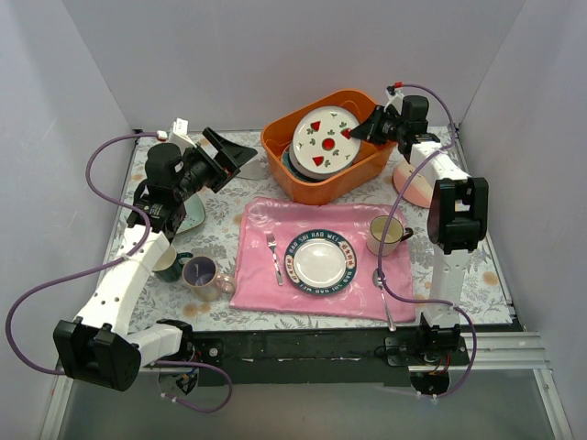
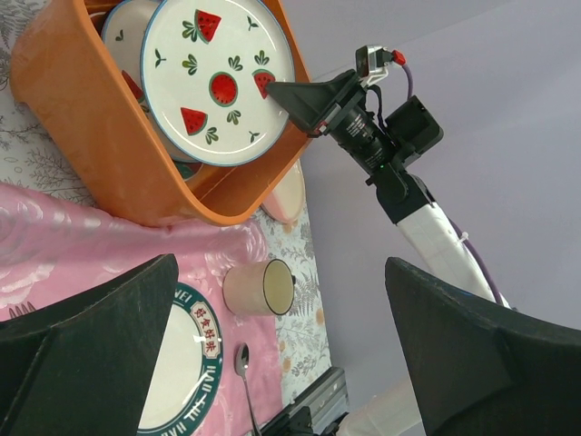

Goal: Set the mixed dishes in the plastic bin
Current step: Place the plate in the plastic bin.

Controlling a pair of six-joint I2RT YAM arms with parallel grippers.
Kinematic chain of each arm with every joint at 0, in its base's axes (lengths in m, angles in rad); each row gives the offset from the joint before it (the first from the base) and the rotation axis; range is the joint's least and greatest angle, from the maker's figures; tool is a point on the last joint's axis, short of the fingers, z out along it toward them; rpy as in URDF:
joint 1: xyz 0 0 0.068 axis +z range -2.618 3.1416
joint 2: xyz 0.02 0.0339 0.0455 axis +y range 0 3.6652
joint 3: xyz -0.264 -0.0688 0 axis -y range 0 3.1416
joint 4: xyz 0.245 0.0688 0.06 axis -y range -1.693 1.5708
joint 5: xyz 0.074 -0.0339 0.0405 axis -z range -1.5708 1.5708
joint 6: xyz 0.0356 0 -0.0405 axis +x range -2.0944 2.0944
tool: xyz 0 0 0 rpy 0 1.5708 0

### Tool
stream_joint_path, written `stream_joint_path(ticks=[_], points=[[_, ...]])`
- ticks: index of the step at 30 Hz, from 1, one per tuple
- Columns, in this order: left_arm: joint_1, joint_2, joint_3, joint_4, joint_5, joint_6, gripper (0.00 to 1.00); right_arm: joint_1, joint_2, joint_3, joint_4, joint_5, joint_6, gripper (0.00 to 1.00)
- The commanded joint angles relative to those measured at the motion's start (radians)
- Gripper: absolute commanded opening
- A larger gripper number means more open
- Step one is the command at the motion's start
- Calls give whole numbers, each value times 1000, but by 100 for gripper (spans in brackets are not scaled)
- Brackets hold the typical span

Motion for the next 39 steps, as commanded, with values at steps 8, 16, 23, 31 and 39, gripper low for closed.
stream_joint_path(ticks=[8,16,23,31,39], points=[[7,-51,-4,-20,-19,9,98,18,-1,44,100,-16,-7,1],[7,-68,-14,-36,-29,7,98,28,23,49,97,-8,-18,1],[8,-71,-14,-40,-35,9,98,36,43,52,83,13,-36,1],[8,-71,-14,-45,-39,9,98,42,66,67,40,59,-93,20],[8,-65,-10,-45,-35,7,98,50,87,93,2,115,-161,31]])
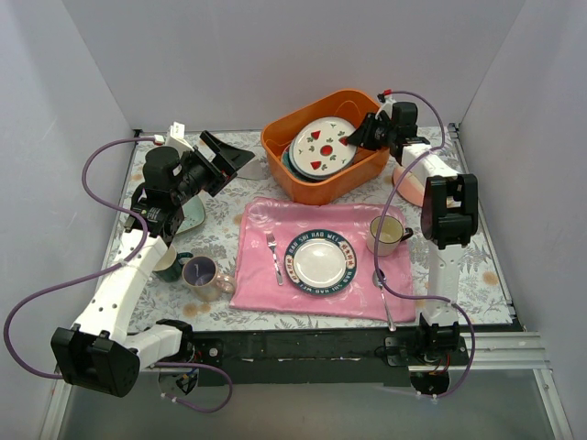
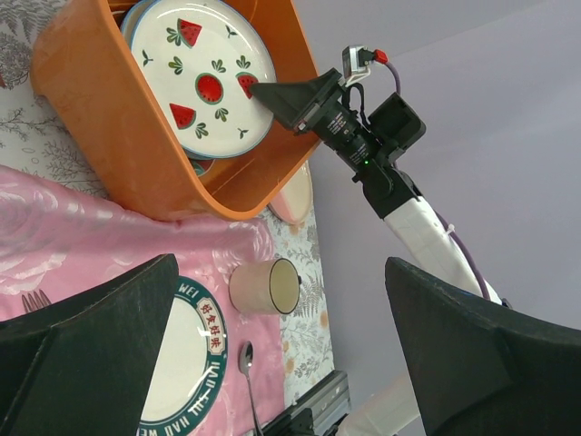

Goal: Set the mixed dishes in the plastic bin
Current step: Place the plate in the plastic bin.

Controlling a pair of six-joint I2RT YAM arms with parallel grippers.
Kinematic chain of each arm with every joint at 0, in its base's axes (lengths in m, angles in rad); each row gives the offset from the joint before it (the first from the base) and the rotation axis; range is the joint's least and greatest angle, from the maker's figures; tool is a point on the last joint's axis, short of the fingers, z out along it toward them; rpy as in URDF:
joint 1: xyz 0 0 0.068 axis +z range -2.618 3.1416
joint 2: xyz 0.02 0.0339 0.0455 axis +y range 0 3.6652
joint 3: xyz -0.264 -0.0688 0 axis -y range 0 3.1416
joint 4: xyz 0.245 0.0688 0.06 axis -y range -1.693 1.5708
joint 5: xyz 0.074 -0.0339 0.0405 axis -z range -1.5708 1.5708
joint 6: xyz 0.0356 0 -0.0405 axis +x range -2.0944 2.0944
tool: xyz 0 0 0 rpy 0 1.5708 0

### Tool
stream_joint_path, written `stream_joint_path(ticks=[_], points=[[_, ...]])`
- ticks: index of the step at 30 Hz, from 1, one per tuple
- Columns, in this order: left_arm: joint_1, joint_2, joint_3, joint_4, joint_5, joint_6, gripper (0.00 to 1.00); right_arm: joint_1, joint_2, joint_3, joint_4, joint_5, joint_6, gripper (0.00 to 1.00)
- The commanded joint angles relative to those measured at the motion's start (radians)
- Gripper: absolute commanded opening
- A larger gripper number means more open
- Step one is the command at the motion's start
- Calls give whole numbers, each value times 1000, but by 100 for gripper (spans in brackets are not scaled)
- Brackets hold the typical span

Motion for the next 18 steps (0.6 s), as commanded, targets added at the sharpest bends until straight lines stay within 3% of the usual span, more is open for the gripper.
stream_joint_path(ticks=[1,9,18], points=[[6,-31,3,-9,-9,7,98,19,5,66,8,38,-85,32],[8,-31,6,-12,-11,9,98,32,14,86,-28,90,-166,48],[12,-21,49,-55,-24,50,98,62,13,119,-90,170,-301,59]])
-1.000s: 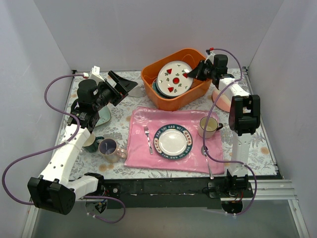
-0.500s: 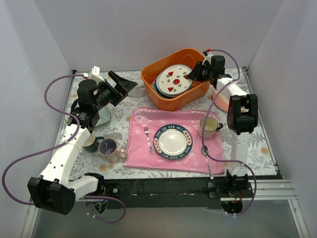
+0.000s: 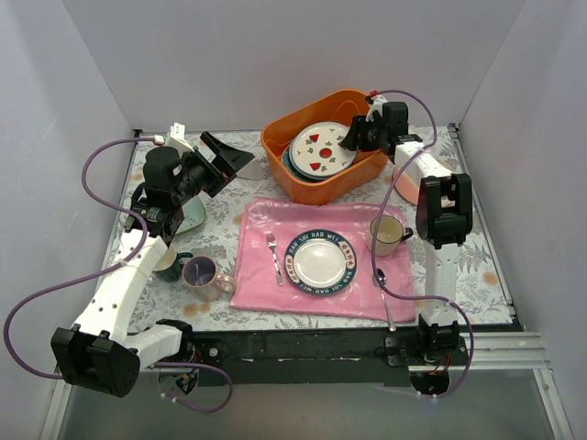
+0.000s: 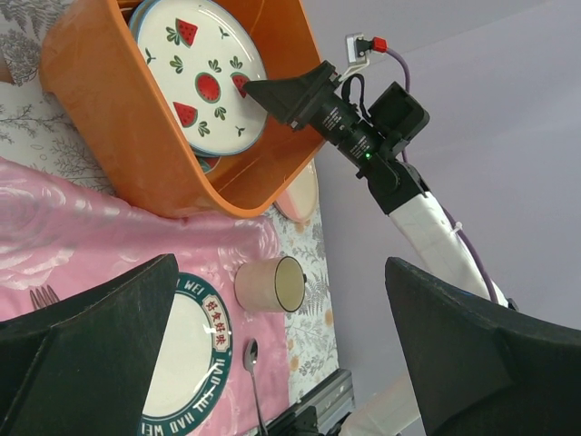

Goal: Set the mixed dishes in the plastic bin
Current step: Place the plate in the plastic bin.

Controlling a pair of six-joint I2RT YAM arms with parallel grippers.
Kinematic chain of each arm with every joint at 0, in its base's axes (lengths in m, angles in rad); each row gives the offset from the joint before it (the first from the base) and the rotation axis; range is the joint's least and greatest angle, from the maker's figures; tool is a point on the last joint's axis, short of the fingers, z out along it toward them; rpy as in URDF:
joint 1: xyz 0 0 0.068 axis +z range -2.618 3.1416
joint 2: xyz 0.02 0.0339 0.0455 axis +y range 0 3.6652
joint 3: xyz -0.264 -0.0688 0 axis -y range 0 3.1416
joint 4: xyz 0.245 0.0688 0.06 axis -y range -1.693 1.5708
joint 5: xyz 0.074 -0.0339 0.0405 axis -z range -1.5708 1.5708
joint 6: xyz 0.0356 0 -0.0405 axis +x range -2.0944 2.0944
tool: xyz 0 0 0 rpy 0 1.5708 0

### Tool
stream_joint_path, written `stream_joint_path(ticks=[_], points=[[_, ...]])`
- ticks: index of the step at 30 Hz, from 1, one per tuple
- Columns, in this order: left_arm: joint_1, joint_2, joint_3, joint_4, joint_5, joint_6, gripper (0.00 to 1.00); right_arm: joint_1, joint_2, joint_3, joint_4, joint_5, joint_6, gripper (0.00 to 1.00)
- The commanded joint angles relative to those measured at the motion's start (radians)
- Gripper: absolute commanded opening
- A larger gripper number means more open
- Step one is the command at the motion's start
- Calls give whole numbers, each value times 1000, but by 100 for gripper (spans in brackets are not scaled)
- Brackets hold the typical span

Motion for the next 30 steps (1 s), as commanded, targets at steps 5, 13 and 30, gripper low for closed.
stream_joint_path(ticks=[5,13,30], points=[[12,-15,105,-94,-43,96,98,27,-24,79,-6,82,-176,69],[15,-13,153,-136,-75,177,98,27,-99,122,-52,30,-349,73],[24,7,93,-84,46,177,98,21,-590,-135,-239,-146,-710,95]])
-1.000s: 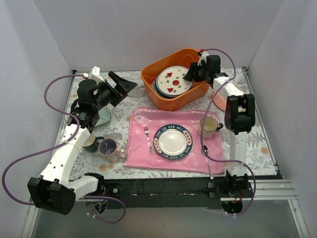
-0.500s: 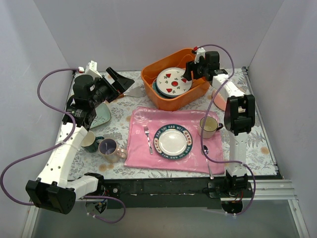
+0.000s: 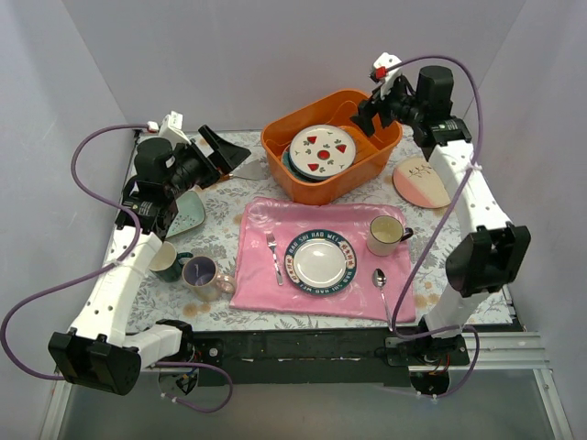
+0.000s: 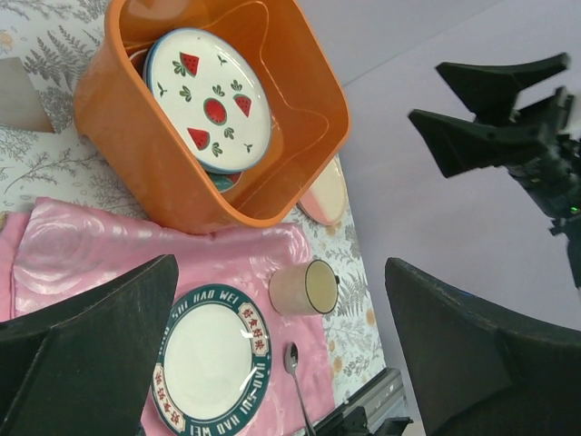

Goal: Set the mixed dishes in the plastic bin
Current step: Place the plate in the plastic bin, then pick up the plate at the center of the board.

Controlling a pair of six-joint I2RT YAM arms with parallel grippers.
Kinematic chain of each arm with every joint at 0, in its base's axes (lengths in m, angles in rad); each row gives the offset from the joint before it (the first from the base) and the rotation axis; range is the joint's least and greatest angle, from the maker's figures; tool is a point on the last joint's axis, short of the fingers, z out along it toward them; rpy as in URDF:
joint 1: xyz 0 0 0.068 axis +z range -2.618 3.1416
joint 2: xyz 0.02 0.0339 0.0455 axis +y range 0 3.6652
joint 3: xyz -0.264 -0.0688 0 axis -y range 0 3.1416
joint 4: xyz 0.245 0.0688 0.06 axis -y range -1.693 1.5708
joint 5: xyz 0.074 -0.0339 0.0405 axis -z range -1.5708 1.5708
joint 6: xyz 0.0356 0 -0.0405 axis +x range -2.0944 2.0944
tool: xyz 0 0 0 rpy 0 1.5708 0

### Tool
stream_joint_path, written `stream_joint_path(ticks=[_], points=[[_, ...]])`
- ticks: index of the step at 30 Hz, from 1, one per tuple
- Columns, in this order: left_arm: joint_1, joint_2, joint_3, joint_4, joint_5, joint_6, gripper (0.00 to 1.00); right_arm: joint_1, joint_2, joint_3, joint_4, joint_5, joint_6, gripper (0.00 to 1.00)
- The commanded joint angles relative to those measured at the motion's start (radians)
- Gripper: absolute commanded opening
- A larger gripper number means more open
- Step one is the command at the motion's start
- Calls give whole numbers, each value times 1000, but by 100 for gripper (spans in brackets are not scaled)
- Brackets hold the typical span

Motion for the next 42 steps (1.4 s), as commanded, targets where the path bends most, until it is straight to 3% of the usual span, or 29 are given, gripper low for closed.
stream_joint_path(ticks=[1,9,20,30,42], points=[[8,-1,-26,22,54,2,98,-5,-131,-124,-58,-6,-109,96],[19,16,-83,85,114,-44,98,-34,-393,-371,-77,72,-191,99],[20,43,-102,111,174,-69,98,-285,-557,-643,-66,57,-144,99],[22,28,-115,114,173,-63,98,-405,-502,-746,-46,98,-173,98],[26,20,-122,114,170,-58,98,-415,-373,-752,-14,100,-268,96]])
